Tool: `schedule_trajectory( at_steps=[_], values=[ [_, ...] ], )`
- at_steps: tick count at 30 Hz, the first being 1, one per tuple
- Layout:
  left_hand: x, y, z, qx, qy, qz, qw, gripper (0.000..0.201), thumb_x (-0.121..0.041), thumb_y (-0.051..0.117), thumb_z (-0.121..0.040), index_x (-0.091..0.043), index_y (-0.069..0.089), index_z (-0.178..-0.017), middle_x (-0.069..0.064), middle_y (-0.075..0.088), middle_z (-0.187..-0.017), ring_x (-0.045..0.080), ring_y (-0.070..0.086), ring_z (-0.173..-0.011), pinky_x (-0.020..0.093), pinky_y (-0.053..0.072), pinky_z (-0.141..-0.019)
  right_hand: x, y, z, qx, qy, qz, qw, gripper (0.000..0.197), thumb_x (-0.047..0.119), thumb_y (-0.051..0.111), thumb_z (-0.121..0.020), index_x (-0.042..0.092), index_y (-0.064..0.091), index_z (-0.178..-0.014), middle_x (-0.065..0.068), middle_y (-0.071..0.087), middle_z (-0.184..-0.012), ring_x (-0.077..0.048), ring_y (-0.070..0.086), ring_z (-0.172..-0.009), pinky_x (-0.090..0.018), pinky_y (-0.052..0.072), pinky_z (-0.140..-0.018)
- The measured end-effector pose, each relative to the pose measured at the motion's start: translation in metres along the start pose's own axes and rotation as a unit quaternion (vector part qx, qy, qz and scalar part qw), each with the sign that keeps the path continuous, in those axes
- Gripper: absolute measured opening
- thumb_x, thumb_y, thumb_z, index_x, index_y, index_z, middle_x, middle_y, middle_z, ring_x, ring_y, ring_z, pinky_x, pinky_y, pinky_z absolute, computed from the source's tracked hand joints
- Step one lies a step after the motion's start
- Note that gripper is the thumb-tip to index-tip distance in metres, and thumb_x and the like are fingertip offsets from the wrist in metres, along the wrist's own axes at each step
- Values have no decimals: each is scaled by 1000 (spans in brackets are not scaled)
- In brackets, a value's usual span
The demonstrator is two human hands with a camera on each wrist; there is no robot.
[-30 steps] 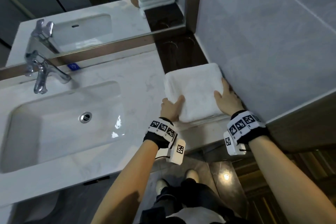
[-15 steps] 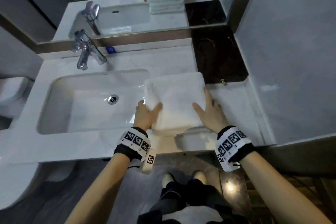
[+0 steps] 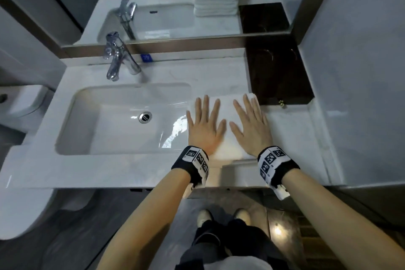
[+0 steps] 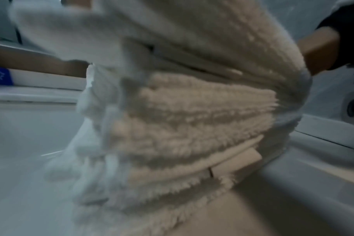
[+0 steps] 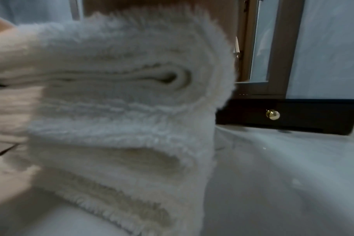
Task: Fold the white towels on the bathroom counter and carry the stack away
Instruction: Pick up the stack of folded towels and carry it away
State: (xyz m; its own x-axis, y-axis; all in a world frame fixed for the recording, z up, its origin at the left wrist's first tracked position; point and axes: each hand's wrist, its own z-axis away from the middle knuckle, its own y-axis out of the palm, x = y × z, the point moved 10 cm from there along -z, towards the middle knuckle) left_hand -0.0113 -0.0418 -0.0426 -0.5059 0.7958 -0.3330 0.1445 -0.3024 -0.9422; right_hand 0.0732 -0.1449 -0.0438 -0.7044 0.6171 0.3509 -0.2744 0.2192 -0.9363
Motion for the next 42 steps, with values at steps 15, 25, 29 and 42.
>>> schedule_trajectory(
  at_steps=[15,25,29,42],
  values=[
    [63,19,50,73,-329,515,788,48,-48,62,-83,-25,41,-119,-3,62,-108,5,64,-72,19,50,-54,-61,31,47,155,227,-520,809,47,51,50,-90,21,45,-125,3,64,-118,-3,63,-93,-16,49,-69],
    [58,28,94,41,-362,491,791,78,-57,56,-83,-16,28,-143,-5,46,-113,14,48,-100,28,39,-86,-68,39,88,185,268,-492,808,57,65,55,-79,18,56,-112,1,65,-108,-13,61,-96,-25,44,-77],
    [55,31,117,36,-353,515,780,77,-54,59,-83,-20,24,-142,3,49,-137,21,55,-112,36,45,-95,-68,40,114,192,285,-498,796,58,66,58,-75,18,60,-108,-2,68,-108,-15,64,-96,-25,46,-75],
    [43,58,195,179,-352,561,728,109,-86,65,-44,-22,51,-131,4,61,-130,24,56,-122,46,34,-112,-43,64,187,221,280,-621,698,62,60,63,-76,24,56,-126,0,68,-120,-17,64,-110,-36,45,-99]
  ],
)
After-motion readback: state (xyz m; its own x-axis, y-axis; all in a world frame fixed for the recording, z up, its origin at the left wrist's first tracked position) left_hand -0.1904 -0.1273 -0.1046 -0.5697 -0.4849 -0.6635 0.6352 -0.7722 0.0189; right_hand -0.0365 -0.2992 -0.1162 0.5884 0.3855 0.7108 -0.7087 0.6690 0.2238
